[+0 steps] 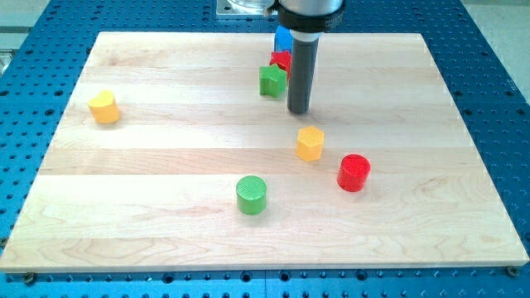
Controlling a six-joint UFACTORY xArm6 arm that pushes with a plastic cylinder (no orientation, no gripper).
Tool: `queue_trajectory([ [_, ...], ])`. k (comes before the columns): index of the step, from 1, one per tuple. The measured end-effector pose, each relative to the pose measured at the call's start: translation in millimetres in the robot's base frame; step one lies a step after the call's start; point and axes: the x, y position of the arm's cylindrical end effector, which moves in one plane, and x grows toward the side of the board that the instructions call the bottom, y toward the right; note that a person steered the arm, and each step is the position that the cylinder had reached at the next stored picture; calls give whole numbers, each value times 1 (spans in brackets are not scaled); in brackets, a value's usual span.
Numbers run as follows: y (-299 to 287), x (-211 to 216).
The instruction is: Push the green blocks left beside the blue blocks
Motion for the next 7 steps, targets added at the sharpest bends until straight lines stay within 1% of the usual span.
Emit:
queue_trajectory([
  [1, -35, -25],
  [2, -102, -36],
  [3, -112, -38],
  [4, -106, -47],
  [6, -86, -98],
  [7, -113, -91],
])
